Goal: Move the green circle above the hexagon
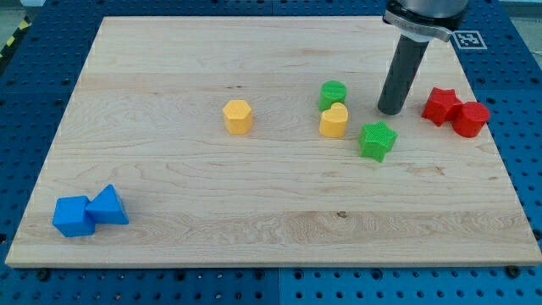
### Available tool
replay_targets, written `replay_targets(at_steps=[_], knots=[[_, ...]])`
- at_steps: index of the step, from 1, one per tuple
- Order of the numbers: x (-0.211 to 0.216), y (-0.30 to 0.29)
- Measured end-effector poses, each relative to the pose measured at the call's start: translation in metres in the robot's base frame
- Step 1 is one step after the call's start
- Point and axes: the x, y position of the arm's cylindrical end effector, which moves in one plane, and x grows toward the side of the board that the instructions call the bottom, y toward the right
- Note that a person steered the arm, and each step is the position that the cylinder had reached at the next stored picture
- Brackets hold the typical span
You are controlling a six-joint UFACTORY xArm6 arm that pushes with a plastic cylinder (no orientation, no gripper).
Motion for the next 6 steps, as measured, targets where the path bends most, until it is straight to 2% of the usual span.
replay_targets(at_steps=[2,3,6], knots=[[0.006,-0.009],[0.004,-0.045],[-0.047,-0.180]])
